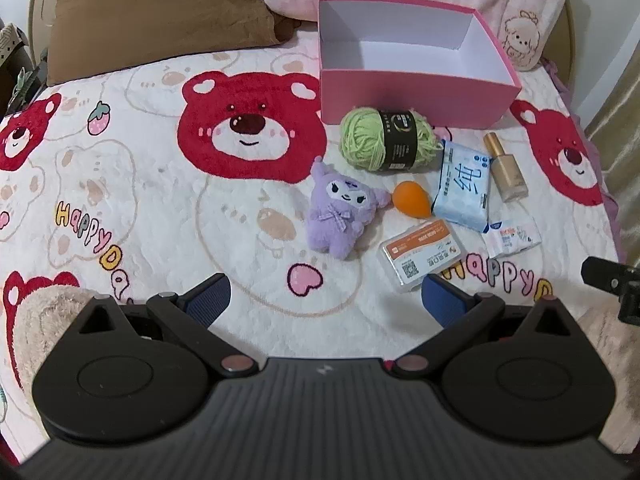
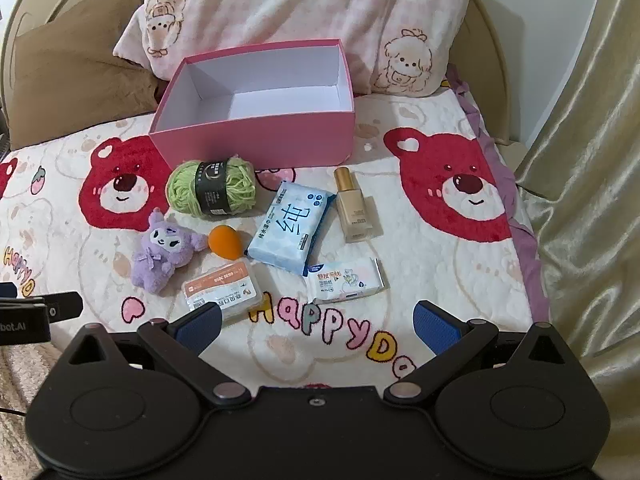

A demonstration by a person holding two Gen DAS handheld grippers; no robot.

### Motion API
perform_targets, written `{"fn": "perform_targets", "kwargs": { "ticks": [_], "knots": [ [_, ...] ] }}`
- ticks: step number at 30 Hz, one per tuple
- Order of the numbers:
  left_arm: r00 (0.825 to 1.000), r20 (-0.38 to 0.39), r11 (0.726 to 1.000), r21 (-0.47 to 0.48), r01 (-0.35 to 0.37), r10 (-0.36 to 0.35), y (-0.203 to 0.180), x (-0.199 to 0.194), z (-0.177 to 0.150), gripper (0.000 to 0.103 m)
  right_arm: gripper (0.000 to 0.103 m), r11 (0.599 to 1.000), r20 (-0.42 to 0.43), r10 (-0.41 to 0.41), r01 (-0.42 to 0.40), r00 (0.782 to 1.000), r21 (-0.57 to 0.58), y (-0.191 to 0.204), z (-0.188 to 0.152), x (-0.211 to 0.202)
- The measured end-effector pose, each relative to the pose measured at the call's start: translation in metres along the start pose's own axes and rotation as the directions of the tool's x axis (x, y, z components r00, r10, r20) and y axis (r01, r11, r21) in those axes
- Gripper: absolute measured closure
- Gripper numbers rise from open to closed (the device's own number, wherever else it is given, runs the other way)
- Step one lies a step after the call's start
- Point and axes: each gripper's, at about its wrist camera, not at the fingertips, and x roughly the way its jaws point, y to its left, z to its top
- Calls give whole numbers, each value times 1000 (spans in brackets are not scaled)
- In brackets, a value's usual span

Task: Organize objects

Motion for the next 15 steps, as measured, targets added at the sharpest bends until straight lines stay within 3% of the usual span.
{"fn": "perform_targets", "kwargs": {
  "ticks": [15],
  "knots": [
    [1000,10,1000,2,1,-1,-6,-1,-4,0,0,1000,-27,-18,18,999,8,0,-5,7]
  ]
}}
